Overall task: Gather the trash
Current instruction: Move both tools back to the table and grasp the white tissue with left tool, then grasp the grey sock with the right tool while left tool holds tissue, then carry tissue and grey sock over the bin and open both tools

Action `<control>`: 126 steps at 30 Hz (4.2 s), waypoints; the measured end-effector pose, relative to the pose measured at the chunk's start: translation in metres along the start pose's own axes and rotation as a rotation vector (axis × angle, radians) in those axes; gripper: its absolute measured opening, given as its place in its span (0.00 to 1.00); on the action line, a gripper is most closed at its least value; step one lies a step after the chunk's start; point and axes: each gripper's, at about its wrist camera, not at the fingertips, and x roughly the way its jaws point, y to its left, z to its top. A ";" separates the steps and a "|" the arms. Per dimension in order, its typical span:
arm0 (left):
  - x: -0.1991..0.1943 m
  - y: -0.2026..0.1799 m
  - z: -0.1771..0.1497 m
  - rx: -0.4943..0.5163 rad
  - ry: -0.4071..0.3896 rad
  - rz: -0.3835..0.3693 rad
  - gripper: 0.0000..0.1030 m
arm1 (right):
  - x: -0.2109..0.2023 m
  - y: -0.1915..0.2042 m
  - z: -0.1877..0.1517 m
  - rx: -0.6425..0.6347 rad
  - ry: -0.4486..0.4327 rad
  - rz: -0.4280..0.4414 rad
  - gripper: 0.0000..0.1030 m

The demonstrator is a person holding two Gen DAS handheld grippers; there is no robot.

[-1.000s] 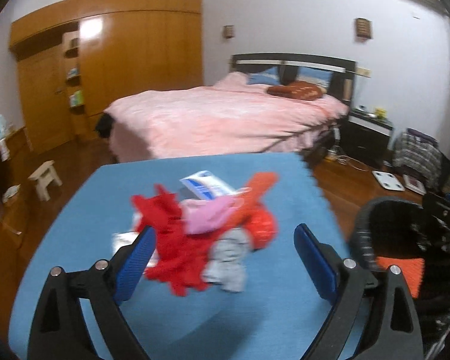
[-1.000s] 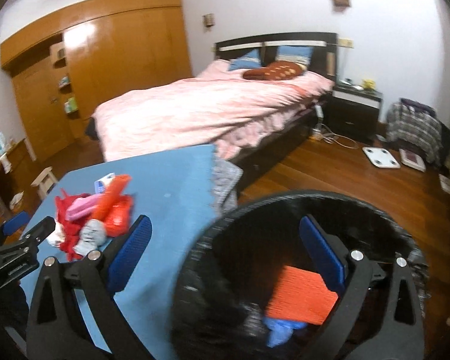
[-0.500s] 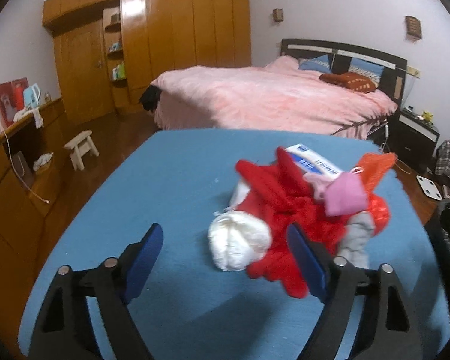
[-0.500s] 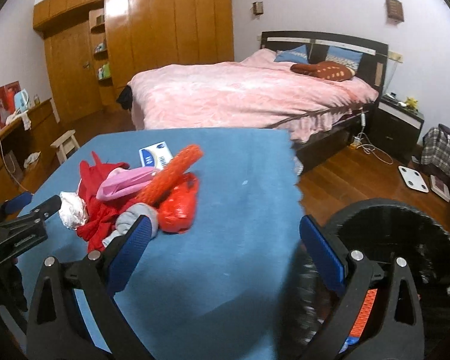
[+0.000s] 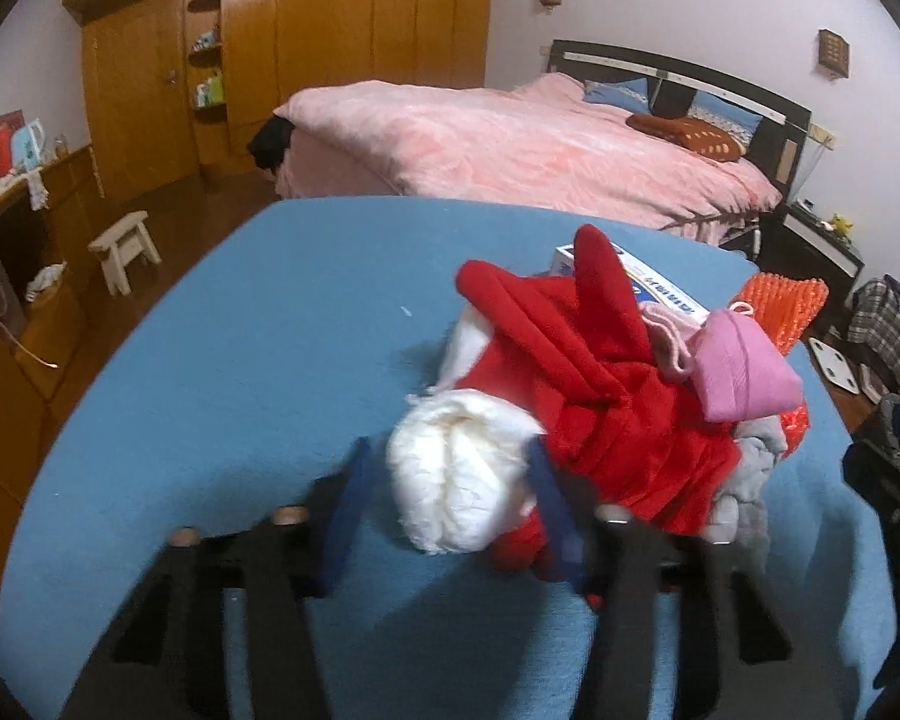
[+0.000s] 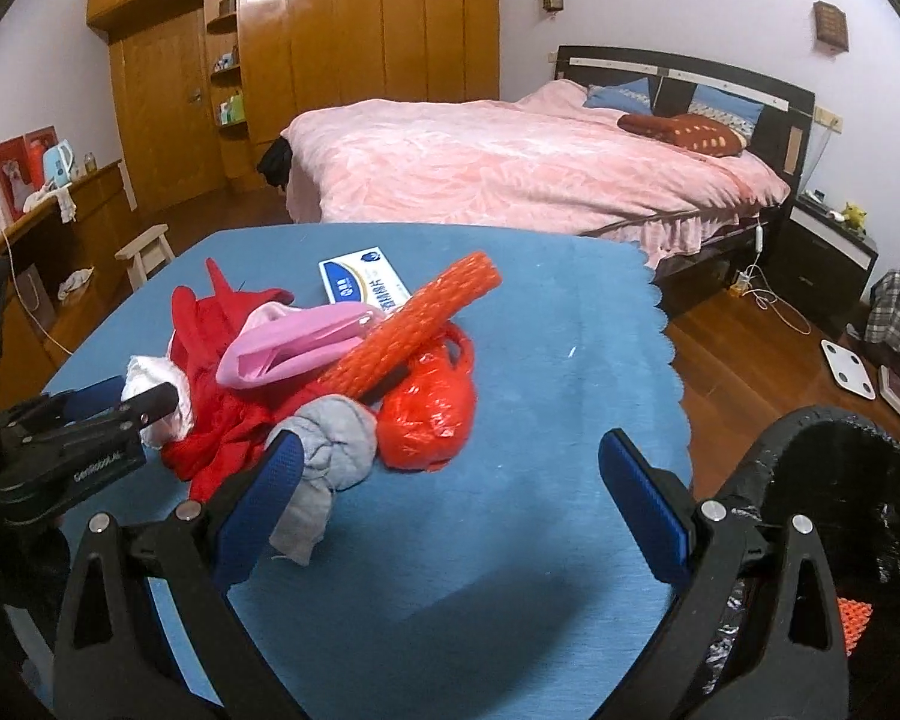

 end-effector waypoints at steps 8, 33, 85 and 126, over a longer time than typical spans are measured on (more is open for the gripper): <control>-0.020 0.004 0.000 -0.018 -0.040 -0.016 0.22 | -0.001 0.005 -0.001 0.000 0.000 0.010 0.93; -0.038 0.022 -0.018 -0.048 -0.036 0.028 0.22 | 0.038 0.051 -0.013 -0.060 0.159 0.164 0.42; -0.085 -0.029 -0.014 0.021 -0.083 -0.085 0.22 | -0.045 -0.004 -0.016 0.010 0.089 0.257 0.25; -0.134 -0.285 -0.009 0.317 -0.134 -0.528 0.22 | -0.181 -0.222 -0.070 0.279 -0.067 -0.194 0.25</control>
